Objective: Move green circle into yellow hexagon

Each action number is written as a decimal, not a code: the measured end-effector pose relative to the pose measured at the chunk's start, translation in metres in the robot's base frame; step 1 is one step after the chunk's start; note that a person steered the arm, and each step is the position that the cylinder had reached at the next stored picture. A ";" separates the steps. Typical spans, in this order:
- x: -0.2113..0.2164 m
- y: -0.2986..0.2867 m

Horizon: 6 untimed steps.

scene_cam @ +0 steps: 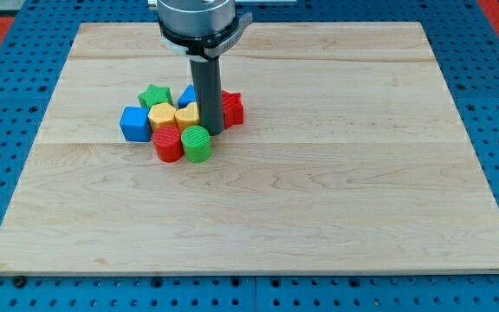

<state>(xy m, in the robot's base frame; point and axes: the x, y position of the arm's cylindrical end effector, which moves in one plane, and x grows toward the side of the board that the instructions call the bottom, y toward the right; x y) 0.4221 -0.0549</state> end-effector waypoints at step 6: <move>0.018 -0.025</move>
